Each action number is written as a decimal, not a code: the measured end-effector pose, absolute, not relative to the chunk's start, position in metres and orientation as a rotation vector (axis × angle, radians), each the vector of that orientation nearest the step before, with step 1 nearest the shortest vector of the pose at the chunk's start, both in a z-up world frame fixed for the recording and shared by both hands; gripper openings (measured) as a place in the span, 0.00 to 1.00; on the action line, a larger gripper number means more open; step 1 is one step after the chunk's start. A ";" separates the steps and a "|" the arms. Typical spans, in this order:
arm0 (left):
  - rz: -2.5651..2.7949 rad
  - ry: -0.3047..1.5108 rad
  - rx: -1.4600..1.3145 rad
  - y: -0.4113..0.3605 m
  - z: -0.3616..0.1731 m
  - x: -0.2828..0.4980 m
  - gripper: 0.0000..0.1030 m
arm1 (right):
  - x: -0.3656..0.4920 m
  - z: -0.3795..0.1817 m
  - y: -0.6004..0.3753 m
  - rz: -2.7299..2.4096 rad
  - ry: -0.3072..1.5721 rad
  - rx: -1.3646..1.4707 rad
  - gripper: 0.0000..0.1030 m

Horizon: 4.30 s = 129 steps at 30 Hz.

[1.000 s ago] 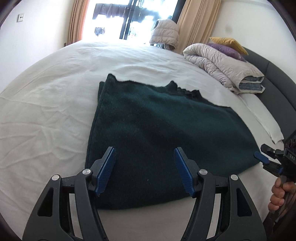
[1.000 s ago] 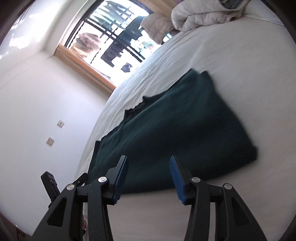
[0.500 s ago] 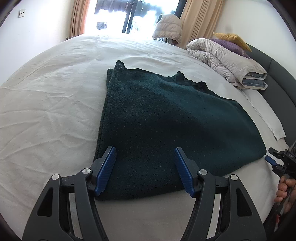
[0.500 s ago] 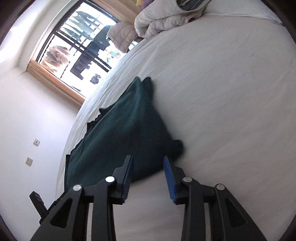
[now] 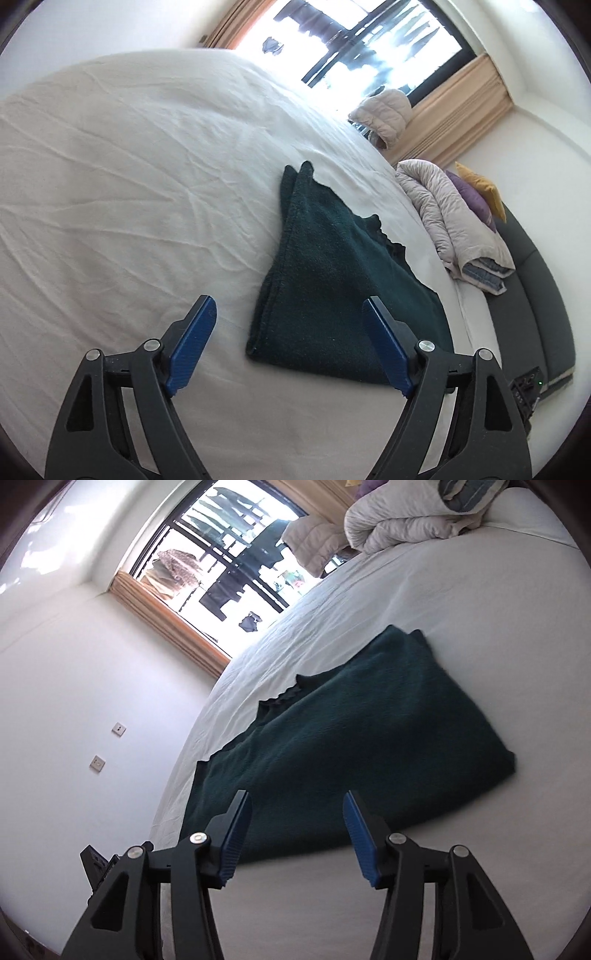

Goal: Fold small clothes

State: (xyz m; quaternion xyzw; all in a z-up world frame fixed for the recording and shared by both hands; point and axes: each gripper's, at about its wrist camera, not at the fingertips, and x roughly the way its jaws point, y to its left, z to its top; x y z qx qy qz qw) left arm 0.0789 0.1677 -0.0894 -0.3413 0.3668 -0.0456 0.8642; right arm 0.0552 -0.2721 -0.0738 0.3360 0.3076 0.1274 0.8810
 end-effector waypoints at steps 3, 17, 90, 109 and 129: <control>-0.100 0.833 -0.826 0.175 -0.105 0.083 0.79 | 0.083 -0.073 -0.255 0.316 0.666 0.702 0.33; -0.043 0.961 -0.475 0.107 -0.100 0.123 0.79 | 0.143 -0.116 -0.212 0.403 0.789 0.765 0.26; -0.164 0.769 -1.290 0.142 -0.147 0.121 0.28 | 0.199 -0.115 -0.212 0.412 0.858 0.728 0.03; -0.297 0.643 -0.618 0.044 -0.017 0.161 0.06 | 0.211 -0.124 -0.239 0.518 0.864 0.954 0.34; -0.483 0.729 -0.139 -0.145 -0.055 0.162 0.06 | 0.235 -0.135 -0.310 0.804 0.671 1.316 0.82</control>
